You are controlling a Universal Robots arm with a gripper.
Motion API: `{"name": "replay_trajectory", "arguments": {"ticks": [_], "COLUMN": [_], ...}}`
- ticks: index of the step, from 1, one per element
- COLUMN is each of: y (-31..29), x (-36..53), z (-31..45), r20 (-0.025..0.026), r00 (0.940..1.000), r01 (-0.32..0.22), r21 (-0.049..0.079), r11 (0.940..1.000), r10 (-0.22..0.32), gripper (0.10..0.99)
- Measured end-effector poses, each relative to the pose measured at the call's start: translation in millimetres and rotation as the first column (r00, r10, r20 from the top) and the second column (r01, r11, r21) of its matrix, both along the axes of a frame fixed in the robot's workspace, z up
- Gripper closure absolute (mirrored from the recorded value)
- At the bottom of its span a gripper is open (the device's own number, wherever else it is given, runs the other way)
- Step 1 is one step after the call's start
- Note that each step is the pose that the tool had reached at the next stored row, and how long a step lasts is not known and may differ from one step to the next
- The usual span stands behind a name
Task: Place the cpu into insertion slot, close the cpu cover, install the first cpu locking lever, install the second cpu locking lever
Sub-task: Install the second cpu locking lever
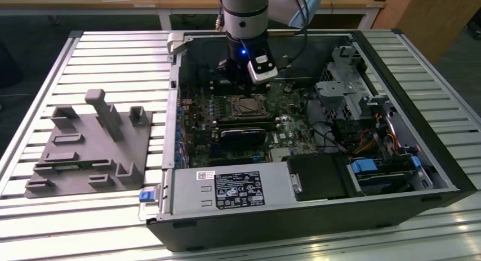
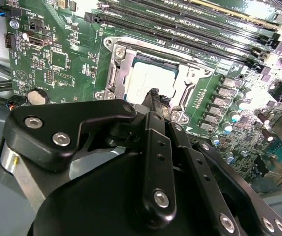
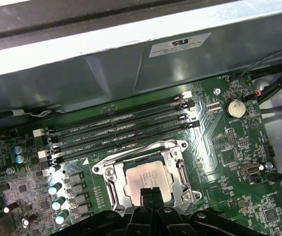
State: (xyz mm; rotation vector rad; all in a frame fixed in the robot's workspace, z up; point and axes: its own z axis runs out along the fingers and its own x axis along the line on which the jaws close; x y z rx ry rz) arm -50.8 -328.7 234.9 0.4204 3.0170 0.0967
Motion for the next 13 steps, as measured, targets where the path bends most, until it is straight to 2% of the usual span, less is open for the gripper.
{"name": "replay_trajectory", "arguments": {"ticks": [4,8,13], "y": [0.0,0.0,-0.1], "x": [0.0,0.0,0.0], "z": [0.0,3.5,3.7], "r20": [-0.0025,-0.0026,-0.0026], "r00": [1.0000,1.0000,1.0000], "r01": [0.000,0.000,0.000], "r21": [0.000,-0.001,-0.001], "r11": [1.0000,1.0000,1.0000], "r10": [0.000,0.000,0.000], "gripper": [0.980,0.980,0.980]}}
